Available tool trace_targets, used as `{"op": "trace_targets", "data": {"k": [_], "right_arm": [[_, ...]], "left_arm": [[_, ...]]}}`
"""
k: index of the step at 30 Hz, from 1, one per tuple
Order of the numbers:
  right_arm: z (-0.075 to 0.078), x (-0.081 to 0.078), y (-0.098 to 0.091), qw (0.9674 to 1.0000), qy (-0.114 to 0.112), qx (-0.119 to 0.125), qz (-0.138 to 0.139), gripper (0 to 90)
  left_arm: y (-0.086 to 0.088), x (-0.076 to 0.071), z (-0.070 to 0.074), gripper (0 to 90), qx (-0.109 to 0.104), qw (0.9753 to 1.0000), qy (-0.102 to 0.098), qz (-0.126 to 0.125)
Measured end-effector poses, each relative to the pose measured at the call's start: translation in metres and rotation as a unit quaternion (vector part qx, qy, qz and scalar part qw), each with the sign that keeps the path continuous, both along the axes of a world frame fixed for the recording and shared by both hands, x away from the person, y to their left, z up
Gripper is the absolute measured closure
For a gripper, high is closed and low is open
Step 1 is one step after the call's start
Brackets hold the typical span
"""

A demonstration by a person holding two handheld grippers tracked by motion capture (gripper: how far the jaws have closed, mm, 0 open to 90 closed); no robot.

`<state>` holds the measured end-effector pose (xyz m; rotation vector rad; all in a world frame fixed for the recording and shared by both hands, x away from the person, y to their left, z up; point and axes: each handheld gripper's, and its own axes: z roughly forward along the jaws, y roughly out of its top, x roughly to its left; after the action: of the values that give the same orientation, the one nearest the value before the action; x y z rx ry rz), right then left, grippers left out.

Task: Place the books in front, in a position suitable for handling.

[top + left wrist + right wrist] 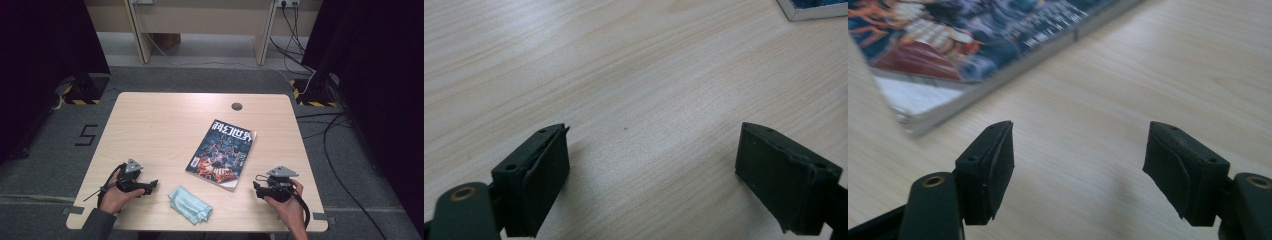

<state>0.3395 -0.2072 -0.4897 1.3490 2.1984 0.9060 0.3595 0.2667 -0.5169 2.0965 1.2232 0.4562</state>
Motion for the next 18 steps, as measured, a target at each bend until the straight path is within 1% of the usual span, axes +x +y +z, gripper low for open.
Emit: {"op": "trace_targets", "data": {"k": [2,3,4,6,7,9,12,14,16,18], "right_arm": [[0.004,-0.002,0.006,0.9998,-0.008,0.010,0.012,34.7],[0.007,-0.004,0.010,0.9993,-0.018,0.016,0.028,36.8],[0.010,-0.005,0.013,0.9987,-0.023,0.020,0.041,39.2],[0.013,-0.008,0.021,0.9975,-0.026,0.025,0.060,46.5],[0.015,-0.010,0.025,0.9966,-0.025,0.025,0.074,48.3],[0.019,-0.014,0.037,0.9937,-0.026,0.029,0.106,48.9],[0.022,-0.018,0.052,0.9906,-0.026,0.045,0.127,48.3],[0.022,-0.020,0.061,0.9879,-0.028,0.047,0.145,47.8],[0.021,-0.022,0.069,0.9861,-0.022,0.054,0.155,47.8],[0.020,-0.025,0.079,0.9835,-0.016,0.054,0.172,47.9]], "left_arm": [[0.000,0.000,0.000,12.9,-0.002,1.0000,-0.002,0.000],[0.000,0.000,0.000,12.9,-0.002,1.0000,-0.002,0.000],[0.000,0.000,0.000,12.9,-0.002,1.0000,-0.002,0.000],[0.000,0.000,0.000,12.8,-0.001,1.0000,-0.001,0.000],[0.000,0.000,0.000,12.7,-0.002,1.0000,-0.002,0.001],[0.000,0.000,-0.001,12.7,-0.002,1.0000,-0.002,0.000],[0.000,0.000,0.000,12.6,-0.002,1.0000,-0.002,0.001],[0.000,0.000,-0.001,12.6,-0.002,1.0000,-0.003,0.000],[0.000,0.000,0.000,12.6,0.000,1.0000,-0.002,-0.001],[0.000,0.000,-0.001,12.5,-0.003,1.0000,-0.003,0.001]]}}
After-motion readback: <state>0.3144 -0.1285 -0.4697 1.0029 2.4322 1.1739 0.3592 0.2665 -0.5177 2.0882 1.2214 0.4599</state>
